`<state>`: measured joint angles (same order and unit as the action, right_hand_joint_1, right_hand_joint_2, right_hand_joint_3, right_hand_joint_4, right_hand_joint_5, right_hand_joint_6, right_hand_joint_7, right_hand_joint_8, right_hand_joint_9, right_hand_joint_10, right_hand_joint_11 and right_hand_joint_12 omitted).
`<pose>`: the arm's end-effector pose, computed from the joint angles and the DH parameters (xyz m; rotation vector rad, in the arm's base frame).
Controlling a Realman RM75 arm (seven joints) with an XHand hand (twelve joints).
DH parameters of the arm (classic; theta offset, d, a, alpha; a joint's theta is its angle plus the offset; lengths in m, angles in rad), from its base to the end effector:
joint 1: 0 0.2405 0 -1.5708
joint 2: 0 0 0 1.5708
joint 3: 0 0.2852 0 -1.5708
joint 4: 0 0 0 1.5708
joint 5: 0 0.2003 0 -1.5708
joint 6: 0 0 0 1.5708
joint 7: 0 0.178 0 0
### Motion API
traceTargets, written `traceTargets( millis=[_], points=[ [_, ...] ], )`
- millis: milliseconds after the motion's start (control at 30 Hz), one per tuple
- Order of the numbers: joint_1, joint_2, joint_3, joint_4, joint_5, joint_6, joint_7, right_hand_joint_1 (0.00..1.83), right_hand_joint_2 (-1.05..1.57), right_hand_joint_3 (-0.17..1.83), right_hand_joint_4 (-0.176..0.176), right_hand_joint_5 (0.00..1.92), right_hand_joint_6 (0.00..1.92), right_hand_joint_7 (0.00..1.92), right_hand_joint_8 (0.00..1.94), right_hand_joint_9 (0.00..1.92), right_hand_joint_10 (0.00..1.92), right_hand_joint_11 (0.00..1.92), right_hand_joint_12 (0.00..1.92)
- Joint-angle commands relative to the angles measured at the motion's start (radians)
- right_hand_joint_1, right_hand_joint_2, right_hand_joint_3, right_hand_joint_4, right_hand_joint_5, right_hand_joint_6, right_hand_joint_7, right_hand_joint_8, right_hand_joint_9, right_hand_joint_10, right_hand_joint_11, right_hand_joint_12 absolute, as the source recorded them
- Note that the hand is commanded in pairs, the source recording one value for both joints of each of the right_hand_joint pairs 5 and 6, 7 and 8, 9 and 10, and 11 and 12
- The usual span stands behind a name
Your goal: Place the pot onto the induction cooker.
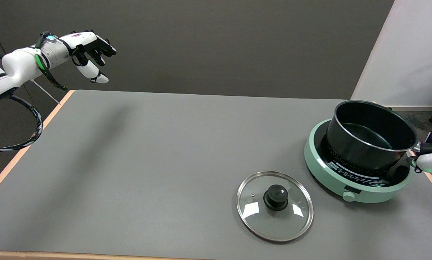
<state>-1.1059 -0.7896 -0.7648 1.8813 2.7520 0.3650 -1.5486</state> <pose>-0.1957 -0.1378 0.6018 0.8996 -0.2553 -0.1454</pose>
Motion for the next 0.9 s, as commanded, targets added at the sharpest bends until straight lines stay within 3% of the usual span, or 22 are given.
traceTargets(
  millis=[33, 367, 467, 533, 600, 633, 700, 733, 767, 800, 833, 900],
  points=[
    [0.002, 0.005, -0.001, -0.001, 0.0, -0.001, -0.012, 0.94, 1.45, 0.46, -0.091, 1.67, 1.67, 1.67, 1.67, 1.67, 1.67, 1.67, 1.67],
    [0.002, 0.005, 0.002, -0.003, 0.0, -0.001, -0.014, 0.93, 1.41, 0.51, -0.093, 1.56, 1.56, 1.56, 1.56, 1.56, 1.56, 1.56, 1.56],
    [0.002, 0.005, 0.002, -0.003, 0.0, -0.001, -0.014, 0.97, 1.26, 0.93, -0.08, 1.33, 1.33, 1.33, 1.33, 1.33, 1.33, 1.33, 1.33],
    [0.001, 0.005, 0.002, -0.003, 0.0, -0.003, -0.014, 0.97, 1.23, 1.04, -0.081, 1.32, 1.32, 1.32, 1.32, 1.32, 1.32, 1.32, 1.32],
    [-0.001, 0.005, 0.004, -0.002, 0.0, -0.003, -0.016, 0.96, 1.14, 1.27, -0.047, 1.28, 1.28, 1.28, 1.28, 1.28, 1.28, 1.28, 1.28],
    [-0.002, 0.005, 0.005, -0.001, 0.0, -0.003, -0.02, 0.96, 1.07, 1.39, -0.009, 1.23, 1.23, 1.23, 1.23, 1.23, 1.23, 1.23, 1.23],
    [-0.002, 0.003, 0.005, 0.0, 0.0, -0.006, -0.047, 0.97, 0.88, 1.57, 0.017, 1.16, 1.16, 1.16, 1.16, 1.16, 1.16, 1.16, 1.16],
    [-0.002, 0.003, 0.005, 0.0, 0.0, -0.013, -0.058, 0.98, 0.77, 1.65, 0.013, 1.13, 1.13, 1.13, 1.13, 1.13, 1.13, 1.13, 1.13],
    [-0.002, 0.002, 0.007, 0.0, 0.0, -0.018, -0.062, 1.01, 0.57, 1.77, -0.017, 1.08, 1.08, 1.08, 1.08, 1.08, 1.08, 1.08, 1.08],
    [-0.003, -0.001, 0.008, -0.001, 0.0, -0.021, -0.062, 1.03, 0.4, 1.83, -0.107, 1.02, 1.02, 1.02, 1.02, 1.02, 1.02, 1.02, 1.02],
    [-0.003, -0.002, 0.009, -0.001, 0.0, -0.022, -0.062, 1.05, 0.32, 1.83, -0.174, 0.98, 0.98, 0.98, 0.98, 0.98, 0.98, 0.98, 0.98],
    [-0.003, -0.002, 0.011, -0.002, 0.0, -0.022, -0.062, 1.08, 0.07, 1.83, -0.176, 0.85, 0.85, 0.85, 0.85, 0.85, 0.85, 0.85, 0.85]
  ],
)
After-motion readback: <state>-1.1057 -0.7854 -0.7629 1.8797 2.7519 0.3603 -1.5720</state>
